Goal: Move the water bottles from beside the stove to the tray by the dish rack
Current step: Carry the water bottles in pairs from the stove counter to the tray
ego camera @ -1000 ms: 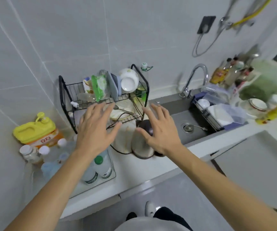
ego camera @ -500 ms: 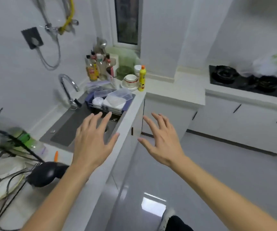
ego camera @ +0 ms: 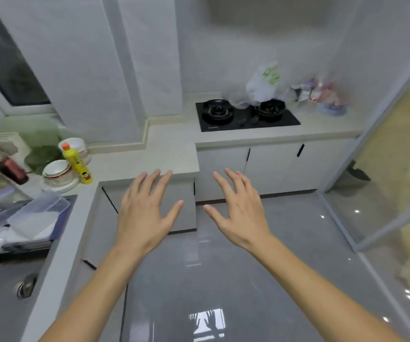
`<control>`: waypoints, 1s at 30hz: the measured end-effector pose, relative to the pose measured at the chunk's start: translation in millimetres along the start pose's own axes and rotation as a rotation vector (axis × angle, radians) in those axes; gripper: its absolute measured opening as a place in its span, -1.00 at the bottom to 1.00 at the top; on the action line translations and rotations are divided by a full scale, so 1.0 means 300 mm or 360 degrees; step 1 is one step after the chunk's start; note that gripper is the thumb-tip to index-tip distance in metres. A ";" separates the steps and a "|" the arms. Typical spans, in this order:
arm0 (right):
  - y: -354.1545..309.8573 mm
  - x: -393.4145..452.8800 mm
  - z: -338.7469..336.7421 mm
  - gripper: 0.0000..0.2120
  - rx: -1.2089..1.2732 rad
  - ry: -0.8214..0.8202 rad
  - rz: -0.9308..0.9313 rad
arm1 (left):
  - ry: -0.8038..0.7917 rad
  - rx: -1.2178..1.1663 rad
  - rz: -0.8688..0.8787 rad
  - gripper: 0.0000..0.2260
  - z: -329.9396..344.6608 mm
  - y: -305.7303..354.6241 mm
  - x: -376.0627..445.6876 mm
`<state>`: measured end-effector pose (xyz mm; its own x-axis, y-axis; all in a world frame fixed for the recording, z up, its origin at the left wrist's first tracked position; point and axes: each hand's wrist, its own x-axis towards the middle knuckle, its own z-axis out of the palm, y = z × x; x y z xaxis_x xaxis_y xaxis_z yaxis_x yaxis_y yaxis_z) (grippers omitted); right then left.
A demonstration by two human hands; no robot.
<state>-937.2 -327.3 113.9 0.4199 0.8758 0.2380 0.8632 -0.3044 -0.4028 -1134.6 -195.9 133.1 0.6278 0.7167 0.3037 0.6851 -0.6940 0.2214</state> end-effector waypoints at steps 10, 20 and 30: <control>0.512 0.305 -0.122 -0.25 -0.0002 0.0198 0.0351 | -0.0066 -0.0128 0.0303 -0.34 0.290 0.347 0.627; 0.959 0.780 -0.290 -0.26 -0.0173 0.0400 0.0612 | -0.0066 -0.0356 0.0647 -0.33 0.556 0.668 1.368; 1.482 1.054 -0.400 -0.27 -0.0213 0.0504 0.0802 | -0.0087 -0.0382 0.0917 -0.35 0.850 1.098 1.898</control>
<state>-387.1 -230.6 116.0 0.8310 0.4643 0.3064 0.5558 -0.7146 -0.4246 -457.3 1.3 142.5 0.8940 0.2206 0.3901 0.1325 -0.9617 0.2401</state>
